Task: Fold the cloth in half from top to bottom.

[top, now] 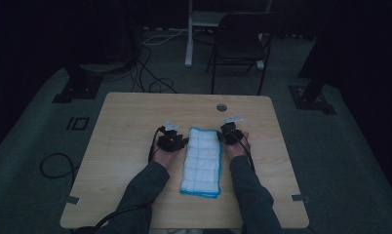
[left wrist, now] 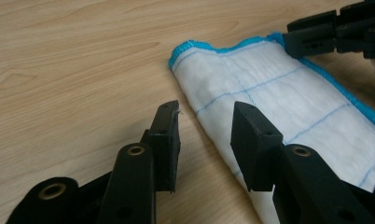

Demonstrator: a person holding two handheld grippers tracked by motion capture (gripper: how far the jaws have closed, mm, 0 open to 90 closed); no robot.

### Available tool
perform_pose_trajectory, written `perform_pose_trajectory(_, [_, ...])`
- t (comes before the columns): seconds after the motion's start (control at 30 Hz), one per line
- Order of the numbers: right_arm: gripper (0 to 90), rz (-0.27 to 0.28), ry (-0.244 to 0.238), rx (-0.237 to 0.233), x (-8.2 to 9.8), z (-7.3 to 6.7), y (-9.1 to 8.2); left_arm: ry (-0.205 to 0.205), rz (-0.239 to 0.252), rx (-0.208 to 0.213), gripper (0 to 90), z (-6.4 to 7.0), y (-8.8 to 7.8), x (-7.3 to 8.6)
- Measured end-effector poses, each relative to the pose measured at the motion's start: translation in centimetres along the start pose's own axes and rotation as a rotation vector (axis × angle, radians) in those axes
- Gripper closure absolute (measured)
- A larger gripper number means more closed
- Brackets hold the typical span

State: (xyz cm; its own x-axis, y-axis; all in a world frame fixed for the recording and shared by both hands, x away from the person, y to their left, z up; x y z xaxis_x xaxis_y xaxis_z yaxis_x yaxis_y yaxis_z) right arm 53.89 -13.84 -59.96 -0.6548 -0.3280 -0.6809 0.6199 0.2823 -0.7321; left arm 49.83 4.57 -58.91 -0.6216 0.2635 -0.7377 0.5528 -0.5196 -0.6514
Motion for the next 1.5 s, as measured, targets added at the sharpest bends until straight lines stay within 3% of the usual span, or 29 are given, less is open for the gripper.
perform_pose_trajectory(0.1, [71.5,-0.002,-0.001,0.003,0.0,0.0,0.0,0.004,-0.013,-0.023,61.8,-0.1,0.7,-0.3])
perform_pose_trajectory(0.23, [69.0,-0.004,0.001,0.006,0.0,0.1,-0.1,-0.031,-0.018,-0.047,61.7,-0.5,1.6,-1.1])
perform_pose_trajectory(0.33, [64.4,-0.004,0.006,0.016,0.1,0.4,-0.3,-0.033,-0.027,-0.062,61.6,-0.6,2.1,-1.6])
perform_pose_trajectory(0.57, [63.4,0.007,0.045,0.033,0.0,1.7,-1.5,-0.046,-0.063,-0.112,61.5,-1.5,3.1,-1.7])
perform_pose_trajectory(0.7, [62.1,0.026,0.062,0.017,-0.4,1.8,-1.9,-0.003,-0.068,-0.133,61.2,-1.5,3.3,-2.0])
perform_pose_trajectory(0.8, [61.5,0.019,0.071,0.006,-0.3,1.5,-1.6,-0.016,-0.038,-0.118,61.4,-1.1,3.2,-2.5])
perform_pose_trajectory(1.13, [55.2,-0.008,0.108,-0.029,0.0,0.0,-0.5,-0.008,-0.079,-0.136,61.2,-1.1,4.0,-2.4])
perform_pose_trajectory(1.27, [54.2,-0.022,0.083,-0.009,0.3,-0.3,0.0,0.014,-0.074,-0.132,60.3,-1.1,4.1,-2.3])
perform_pose_trajectory(1.5, [65.2,-0.035,0.079,-0.043,0.3,-0.8,-0.2,0.037,-0.088,-0.11,59.2,-0.6,4.2,-2.3])
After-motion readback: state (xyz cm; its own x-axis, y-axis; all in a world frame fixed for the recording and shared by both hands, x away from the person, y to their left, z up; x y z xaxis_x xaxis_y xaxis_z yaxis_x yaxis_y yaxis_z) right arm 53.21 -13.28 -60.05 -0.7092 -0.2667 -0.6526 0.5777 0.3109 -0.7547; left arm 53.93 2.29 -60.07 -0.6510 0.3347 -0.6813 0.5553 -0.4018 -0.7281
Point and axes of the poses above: each handheld gripper's, and its own axes: y roughly forward along the jaws, x roughly out of its underside, z roughly to its right, the point moved 9 cm from there along y, roughly forward along the jaws, and after that the axes turned 2 degrees about -z, right-handed, at the moved point
